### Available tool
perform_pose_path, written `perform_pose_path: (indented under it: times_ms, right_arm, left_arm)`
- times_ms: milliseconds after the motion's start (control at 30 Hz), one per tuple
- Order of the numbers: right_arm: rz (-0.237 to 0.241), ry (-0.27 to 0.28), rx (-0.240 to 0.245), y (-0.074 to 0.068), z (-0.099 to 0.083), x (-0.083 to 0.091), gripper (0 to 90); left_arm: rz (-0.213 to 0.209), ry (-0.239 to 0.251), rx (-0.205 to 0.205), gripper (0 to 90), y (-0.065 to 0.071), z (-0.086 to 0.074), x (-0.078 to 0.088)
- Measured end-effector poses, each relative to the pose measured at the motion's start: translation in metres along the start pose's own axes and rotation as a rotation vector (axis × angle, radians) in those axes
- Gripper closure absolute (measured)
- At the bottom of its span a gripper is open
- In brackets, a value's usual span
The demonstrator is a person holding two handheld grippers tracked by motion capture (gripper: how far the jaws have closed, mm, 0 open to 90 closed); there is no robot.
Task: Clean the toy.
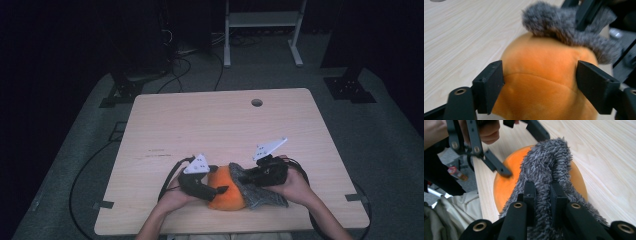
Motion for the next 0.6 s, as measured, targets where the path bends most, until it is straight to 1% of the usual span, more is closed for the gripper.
perform_pose_path:
  times_ms: [33,67,100,133,167,233,267,300,333,367,400,433,467,500,533,567,600]
  right_arm:
    - [-0.002,0.004,-0.007,0.001,-0.002,0.001,77.3]
    - [0.002,0.014,-0.028,0.004,-0.006,0.003,77.4]
    - [0.002,0.014,-0.028,0.004,-0.006,0.003,77.4]
    - [0.005,0.027,-0.072,0.012,-0.021,0.006,77.4]
    - [0.008,0.023,-0.103,0.017,-0.03,0.007,77.4]
    - [0.013,0.011,-0.153,0.023,-0.046,0.008,77.4]
    - [0.016,0.003,-0.169,0.025,-0.053,0.008,77.4]
    - [0.025,0.006,-0.186,0.026,-0.059,0.009,77.4]
    - [0.034,0.01,-0.193,0.026,-0.06,0.01,77.6]
    - [0.04,0.013,-0.197,0.026,-0.059,0.011,77.7]
    - [0.04,0.013,-0.197,0.026,-0.059,0.011,77.7]
    - [0.037,0.012,-0.173,0.024,-0.051,0.013,78.0]
    - [0.037,0.015,-0.162,0.022,-0.046,0.014,78.0]
    - [0.034,0.021,-0.137,0.02,-0.037,0.014,78.0]
    - [0.034,0.021,-0.137,0.02,-0.037,0.014,78.0]
    - [0.04,0.033,-0.107,0.015,-0.022,0.015,78.0]
    - [0.042,0.042,-0.098,0.013,-0.017,0.016,78.0]
  left_arm:
    - [0.005,-0.003,-0.003,25.1,0.001,0.0,0.0]
    - [0.009,-0.005,-0.009,25.6,0.002,0.0,0.001]
    - [0.009,-0.005,-0.009,26.6,0.002,0.0,0.001]
    - [0.012,-0.01,-0.026,27.1,0.002,-0.001,0.002]
    - [0.018,-0.009,-0.045,27.5,0.004,-0.001,0.001]
    - [0.018,-0.005,-0.063,28.3,0.007,0.0,0.0]
    - [0.016,-0.002,-0.082,28.7,0.009,0.001,0.0]
    - [0.016,0.002,-0.088,29.0,0.01,0.002,-0.001]
    - [0.018,-0.004,-0.104,29.2,0.012,0.003,-0.001]
    - [0.022,-0.009,-0.114,29.4,0.012,0.003,-0.001]
    - [0.022,-0.009,-0.114,29.6,0.012,0.003,-0.001]
    - [0.025,-0.015,-0.129,29.9,0.014,0.003,-0.001]
    - [0.027,-0.017,-0.133,30.0,0.014,0.003,-0.001]
    - [0.024,-0.017,-0.134,30.1,0.014,0.003,0.0]
    - [0.024,-0.017,-0.134,30.2,0.014,0.003,0.0]
    - [0.023,-0.018,-0.133,30.2,0.014,0.003,0.0]
    - [0.024,-0.017,-0.132,30.1,0.014,0.003,0.0]
Point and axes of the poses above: each handheld gripper's, and its own axes: x roughly backward along the jaws, z roughly out of its top, y roughly to its right, the point moved 5 cm from there along -x, roughly forward along the jaws, and after that the axes turned 2 degrees about -y, right-handed, at the moved point
